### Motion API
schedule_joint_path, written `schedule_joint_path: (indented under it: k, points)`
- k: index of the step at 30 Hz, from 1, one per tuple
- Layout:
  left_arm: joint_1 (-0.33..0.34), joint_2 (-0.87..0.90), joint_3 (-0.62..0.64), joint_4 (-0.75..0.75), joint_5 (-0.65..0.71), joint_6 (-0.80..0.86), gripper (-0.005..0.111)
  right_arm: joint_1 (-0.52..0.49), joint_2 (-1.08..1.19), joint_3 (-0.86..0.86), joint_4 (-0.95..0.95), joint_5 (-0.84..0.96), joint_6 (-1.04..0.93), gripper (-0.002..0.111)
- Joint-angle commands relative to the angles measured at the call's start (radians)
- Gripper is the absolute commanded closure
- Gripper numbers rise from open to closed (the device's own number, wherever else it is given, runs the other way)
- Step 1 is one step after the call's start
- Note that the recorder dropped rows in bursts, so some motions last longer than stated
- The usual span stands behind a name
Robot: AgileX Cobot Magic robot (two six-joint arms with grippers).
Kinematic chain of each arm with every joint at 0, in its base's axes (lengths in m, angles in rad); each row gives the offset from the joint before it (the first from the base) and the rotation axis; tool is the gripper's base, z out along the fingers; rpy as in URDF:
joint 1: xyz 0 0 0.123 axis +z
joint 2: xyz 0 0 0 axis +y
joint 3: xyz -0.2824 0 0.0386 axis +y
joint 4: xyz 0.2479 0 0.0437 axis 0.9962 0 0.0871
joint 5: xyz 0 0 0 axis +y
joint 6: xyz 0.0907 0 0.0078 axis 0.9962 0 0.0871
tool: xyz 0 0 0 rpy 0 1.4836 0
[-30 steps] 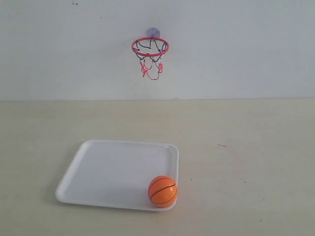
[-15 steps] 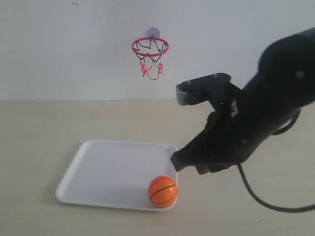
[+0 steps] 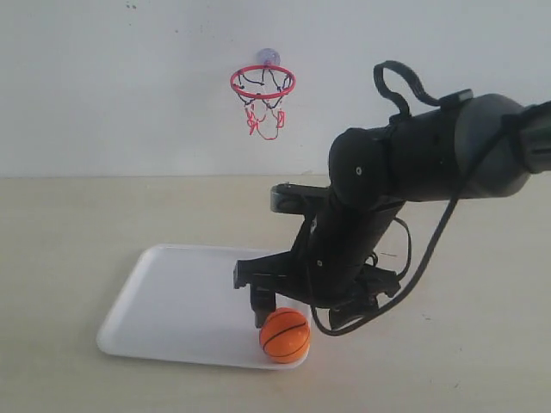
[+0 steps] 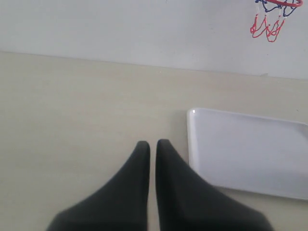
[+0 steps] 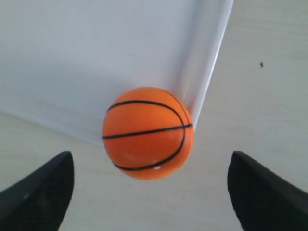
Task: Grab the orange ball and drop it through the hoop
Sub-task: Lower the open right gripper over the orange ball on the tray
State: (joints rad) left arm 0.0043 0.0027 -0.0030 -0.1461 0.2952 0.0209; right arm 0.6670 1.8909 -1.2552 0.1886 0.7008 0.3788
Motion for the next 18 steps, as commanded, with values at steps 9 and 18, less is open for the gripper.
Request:
schedule_joint_path:
  k: [9, 18]
  points:
    - [-0.004, -0.003, 0.003, 0.008, 0.0, -0.006, 0.103, 0.002, 0.081, -0.07, 0.038, -0.015, -0.021, 0.027]
    - [-0.004, -0.003, 0.003, 0.008, 0.0, -0.006, 0.103, 0.002, 0.125, -0.083, 0.031, 0.024, -0.029, 0.027]
